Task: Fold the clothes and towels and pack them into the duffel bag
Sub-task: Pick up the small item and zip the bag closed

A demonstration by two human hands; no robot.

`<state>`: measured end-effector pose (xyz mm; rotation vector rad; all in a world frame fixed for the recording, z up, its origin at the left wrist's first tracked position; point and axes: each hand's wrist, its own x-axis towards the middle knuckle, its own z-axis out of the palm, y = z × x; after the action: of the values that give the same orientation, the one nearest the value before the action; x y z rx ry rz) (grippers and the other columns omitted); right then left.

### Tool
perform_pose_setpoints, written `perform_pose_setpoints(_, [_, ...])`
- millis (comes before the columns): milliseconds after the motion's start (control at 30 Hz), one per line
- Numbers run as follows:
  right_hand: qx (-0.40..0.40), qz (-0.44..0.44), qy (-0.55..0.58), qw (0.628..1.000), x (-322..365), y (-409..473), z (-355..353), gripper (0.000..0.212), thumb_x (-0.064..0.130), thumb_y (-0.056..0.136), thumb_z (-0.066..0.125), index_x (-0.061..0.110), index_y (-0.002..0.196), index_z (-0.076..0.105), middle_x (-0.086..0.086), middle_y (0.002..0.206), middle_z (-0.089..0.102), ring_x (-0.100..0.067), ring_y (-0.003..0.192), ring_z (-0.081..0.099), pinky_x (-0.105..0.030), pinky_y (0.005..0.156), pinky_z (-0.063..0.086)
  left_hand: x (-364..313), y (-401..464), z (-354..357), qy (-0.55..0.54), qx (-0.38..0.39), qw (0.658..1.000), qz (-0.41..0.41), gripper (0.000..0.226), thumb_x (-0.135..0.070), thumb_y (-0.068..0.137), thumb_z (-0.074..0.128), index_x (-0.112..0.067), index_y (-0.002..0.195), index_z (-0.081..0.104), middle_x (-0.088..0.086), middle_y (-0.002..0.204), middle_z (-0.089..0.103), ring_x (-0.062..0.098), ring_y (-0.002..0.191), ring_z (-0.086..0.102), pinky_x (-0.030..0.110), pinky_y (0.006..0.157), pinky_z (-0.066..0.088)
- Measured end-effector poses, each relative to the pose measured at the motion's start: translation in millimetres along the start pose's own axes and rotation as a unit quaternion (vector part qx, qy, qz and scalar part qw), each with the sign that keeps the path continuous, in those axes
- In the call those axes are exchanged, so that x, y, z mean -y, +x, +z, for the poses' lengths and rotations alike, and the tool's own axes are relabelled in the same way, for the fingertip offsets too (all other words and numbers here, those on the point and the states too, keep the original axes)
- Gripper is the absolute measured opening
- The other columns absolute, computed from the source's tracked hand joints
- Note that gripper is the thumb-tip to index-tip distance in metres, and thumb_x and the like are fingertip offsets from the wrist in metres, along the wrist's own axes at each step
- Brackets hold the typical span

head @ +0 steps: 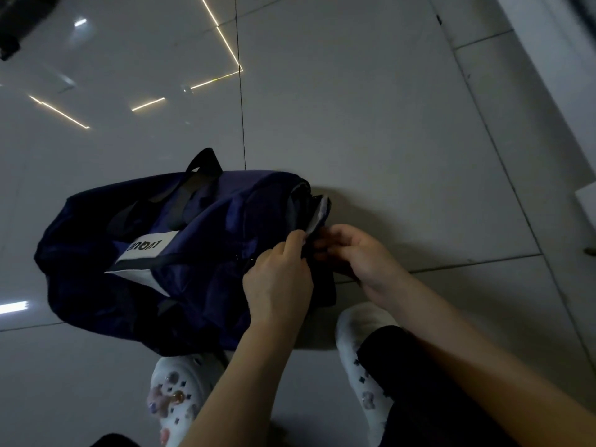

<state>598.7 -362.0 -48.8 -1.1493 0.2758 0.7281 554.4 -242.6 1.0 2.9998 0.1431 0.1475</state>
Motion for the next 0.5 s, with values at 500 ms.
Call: perform_pose_setpoints(500, [-0.012,0.007,-0.24,0.971,15.5,90.8,5.2,0.035,-0.003,0.092,0.042,0.017,0.118,0.055,-0.008,0.106,0.058,-0.023,0.092,0.055,-0.031,0.075,0.046,41.2,-53.1,-16.7,0.071,-0.146,0.986,0.046,0.013,-0.007,0.078,0.069,-0.013,0.09,0.071,0.002,0.08,0.07,0.026,0.103,0.053,0.044,0.083,0.044])
